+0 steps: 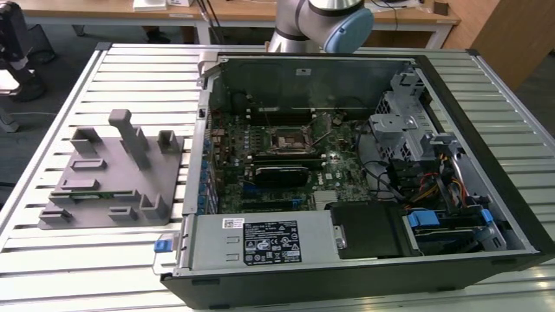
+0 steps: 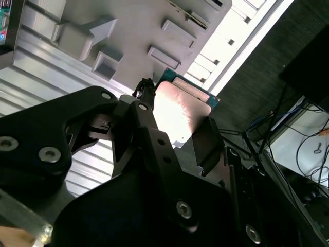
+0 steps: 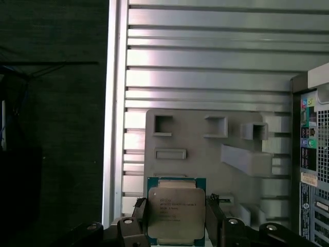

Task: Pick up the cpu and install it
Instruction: 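Pick up the cpu and move it towards the insertion slot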

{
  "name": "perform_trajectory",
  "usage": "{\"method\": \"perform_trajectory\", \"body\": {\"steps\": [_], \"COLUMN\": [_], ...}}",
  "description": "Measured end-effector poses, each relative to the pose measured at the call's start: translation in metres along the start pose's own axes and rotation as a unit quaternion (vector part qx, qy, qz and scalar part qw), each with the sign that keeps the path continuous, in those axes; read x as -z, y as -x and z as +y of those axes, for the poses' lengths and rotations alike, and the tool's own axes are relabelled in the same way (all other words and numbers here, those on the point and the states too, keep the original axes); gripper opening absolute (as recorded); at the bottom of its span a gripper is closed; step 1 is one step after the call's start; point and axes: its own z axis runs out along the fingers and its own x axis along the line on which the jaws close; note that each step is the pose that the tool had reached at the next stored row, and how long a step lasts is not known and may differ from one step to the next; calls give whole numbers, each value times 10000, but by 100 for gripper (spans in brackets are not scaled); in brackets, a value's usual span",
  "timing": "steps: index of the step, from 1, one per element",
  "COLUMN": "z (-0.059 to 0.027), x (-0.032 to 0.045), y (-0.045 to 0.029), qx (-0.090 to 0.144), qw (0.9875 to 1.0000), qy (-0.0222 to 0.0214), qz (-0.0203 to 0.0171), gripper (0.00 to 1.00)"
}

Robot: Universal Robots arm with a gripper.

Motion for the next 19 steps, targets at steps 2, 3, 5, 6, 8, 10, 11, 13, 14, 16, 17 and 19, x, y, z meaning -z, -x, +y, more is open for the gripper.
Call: {"method": "perform_trajectory", "body": {"steps": [2, 3, 5, 6, 8, 10, 11, 13, 14, 16, 17, 19], "z": [2, 3, 5, 5, 5, 5, 5, 6, 6, 5, 5, 5], "x": [55, 80, 111, 112, 112, 114, 115, 116, 116, 114, 114, 114], "y": [0, 0, 0, 0, 0, 0, 0, 3, 7, 16, 24, 43], "qx": [0, 0, 0, 0, 0, 0, 0, -1, -1, 0, 0, 0], "qw": [10000, 10000, 10000, 10000, 10000, 10000, 10000, 10000, 10000, 10000, 10000, 10000], "qy": [0, 0, 0, 1, 1, 0, 0, 0, -1, 0, 0, 0], "qz": [1, 0, -1, -1, -1, 0, 0, 1, 2, 0, 0, 0], "gripper": [54, 54, 54, 54, 54, 54, 54, 54, 54, 54, 54, 54]}}
